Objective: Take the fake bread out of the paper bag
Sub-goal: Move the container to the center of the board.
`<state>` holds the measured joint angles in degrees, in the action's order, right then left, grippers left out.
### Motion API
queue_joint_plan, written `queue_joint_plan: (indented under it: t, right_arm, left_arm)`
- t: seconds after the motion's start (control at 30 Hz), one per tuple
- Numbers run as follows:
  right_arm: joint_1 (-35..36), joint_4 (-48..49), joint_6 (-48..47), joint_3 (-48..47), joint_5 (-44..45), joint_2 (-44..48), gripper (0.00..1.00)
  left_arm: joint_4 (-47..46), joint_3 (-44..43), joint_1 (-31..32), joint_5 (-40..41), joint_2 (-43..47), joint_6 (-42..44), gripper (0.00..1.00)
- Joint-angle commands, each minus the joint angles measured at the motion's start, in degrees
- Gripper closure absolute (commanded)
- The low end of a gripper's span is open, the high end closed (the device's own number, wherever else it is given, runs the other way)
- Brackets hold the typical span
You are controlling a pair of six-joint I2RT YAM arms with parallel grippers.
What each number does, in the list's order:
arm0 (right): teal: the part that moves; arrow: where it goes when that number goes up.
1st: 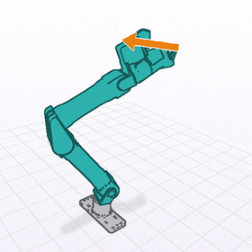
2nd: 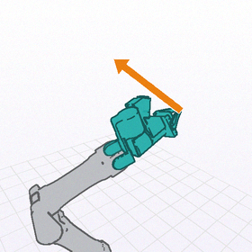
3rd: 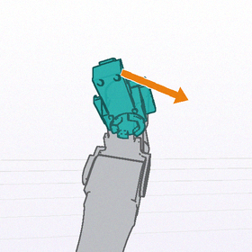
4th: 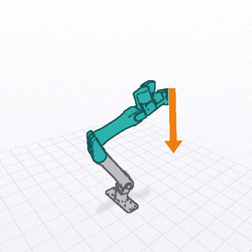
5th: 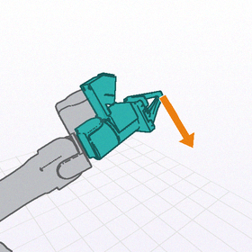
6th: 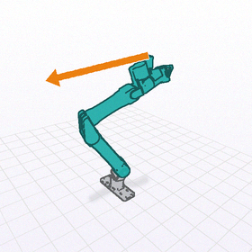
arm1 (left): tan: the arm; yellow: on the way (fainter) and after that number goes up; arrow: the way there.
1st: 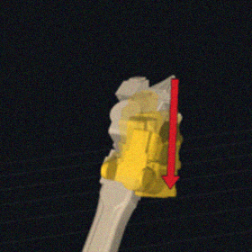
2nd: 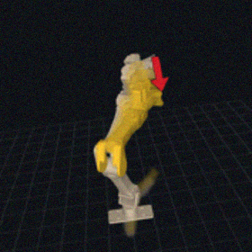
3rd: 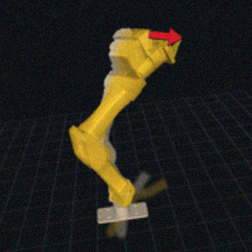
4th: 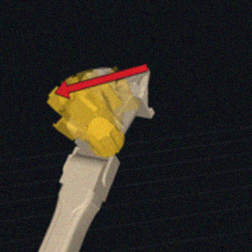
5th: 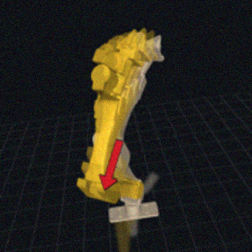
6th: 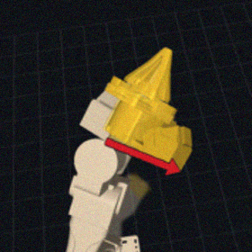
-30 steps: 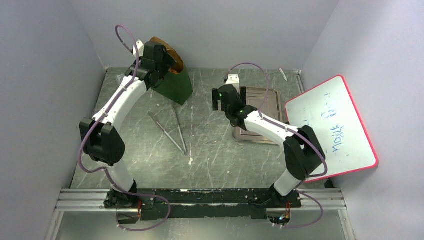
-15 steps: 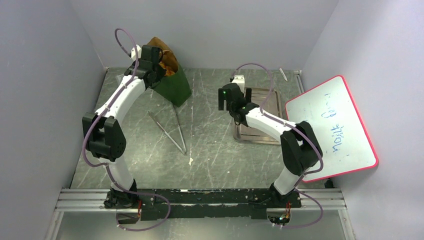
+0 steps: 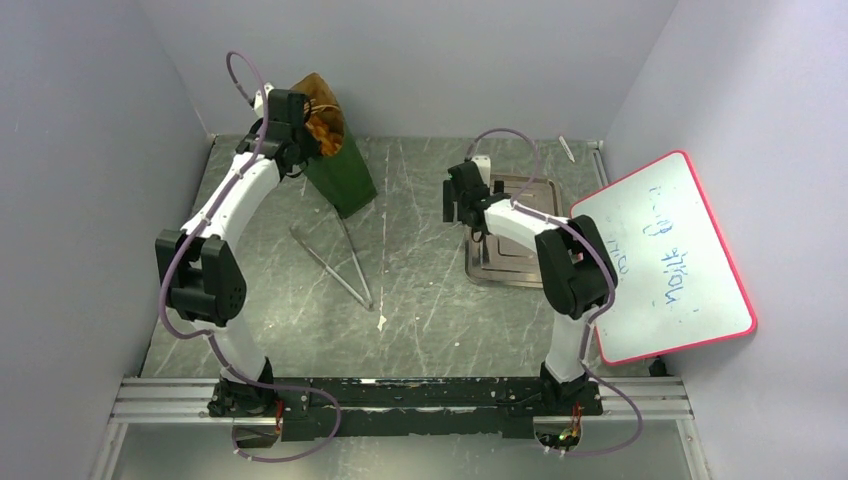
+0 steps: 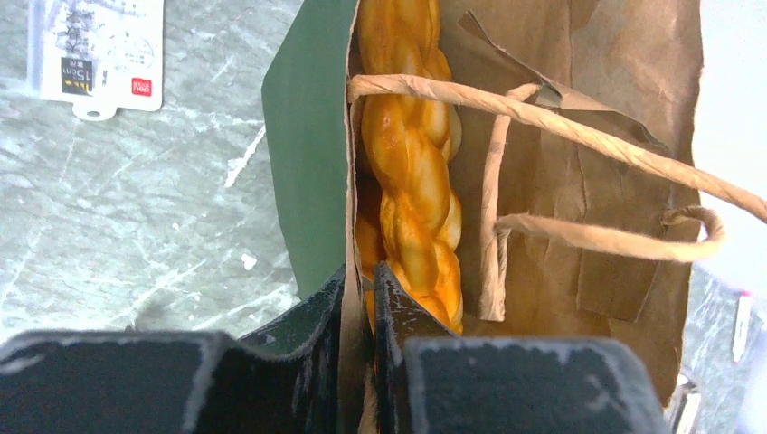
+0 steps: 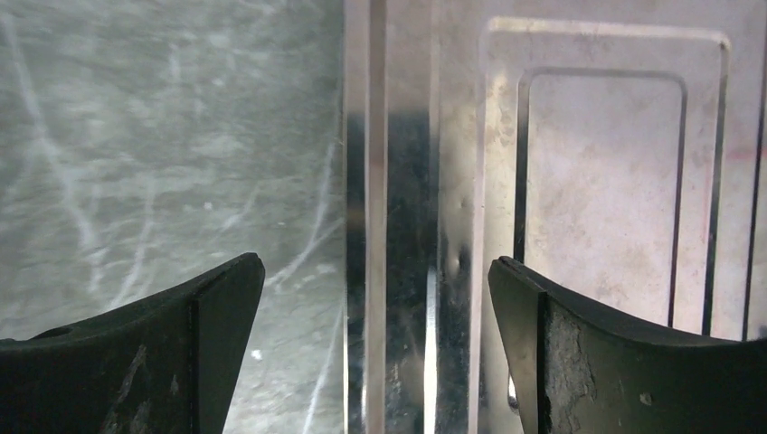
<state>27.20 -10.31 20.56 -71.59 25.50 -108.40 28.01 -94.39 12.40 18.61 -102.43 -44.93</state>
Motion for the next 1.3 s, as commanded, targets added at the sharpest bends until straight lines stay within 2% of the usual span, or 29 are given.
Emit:
queue_joint_plan:
  t: [0.0, 0.23, 0.3, 0.37, 0.43, 0.57, 0.77, 0.8, 0.93, 1.07, 1.27]
  right_arm:
    - [-1.62, -1.47, 0.78, -1.69, -3.31, -3.81, 0.04]
    - [-1.62, -1.55, 0.61, -3.93, -7.11, -9.07, 0.14]
    - [-1.62, -1.46, 0.41, -4.51, -8.46, -9.98, 0.25]
    - [-1.62, -1.98, 0.62, -5.65, -9.87, -11.11, 0.42]
    - [-1.50, -3.03, 0.88, -6.61, -10.86, -12.16, 0.54]
    - [-0.90, -2.93, 0.60, -6.73, -12.30, -13.62, 0.65]
    - [0.22, -1.94, -1.69, -7.16, -16.43, -15.09, 0.93]
    - [0.40, -2.05, -1.51, -7.57, -16.68, -15.42, 1.00]
    - [0.61, -5.50, 1.73, -13.68, -18.97, -17.70, 1.00]
    - [0.70, -10.94, 5.92, -24.18, -21.99, -22.04, 1.00]
    - [4.27, -15.55, -1.02, -36.42, -25.14, -29.50, 1.00]
  left_arm:
    - [-8.62, 1.17, -0.89, -3.01, 4.30, 9.75, 0.93]
    - [-10.31, -3.99, -1.19, -1.08, 2.55, 18.22, 0.93]
    - [-11.13, -4.75, -1.64, -0.86, 2.31, 19.76, 0.93]
    - [-11.62, -5.28, -2.14, -0.48, 2.09, 20.64, 0.93]
    - [-12.28, -5.34, -2.52, 0.28, 2.29, 21.28, 0.93]
    - [-15.34, -3.59, -3.06, 1.01, 3.70, 22.68, 0.93]
    - [-16.71, -3.96, -3.26, 1.00, 3.78, 25.41, 0.93]
    - [-17.09, -3.55, -3.26, 1.21, 4.13, 25.61, 0.93]
    - [-17.86, -2.42, -3.26, 2.39, 5.54, 26.16, 0.93]
    - [-18.37, -0.93, -3.26, 2.89, 7.75, 26.43, 0.93]
    - [-18.20, 1.03, -3.26, 3.15, 12.06, 27.87, 0.93]
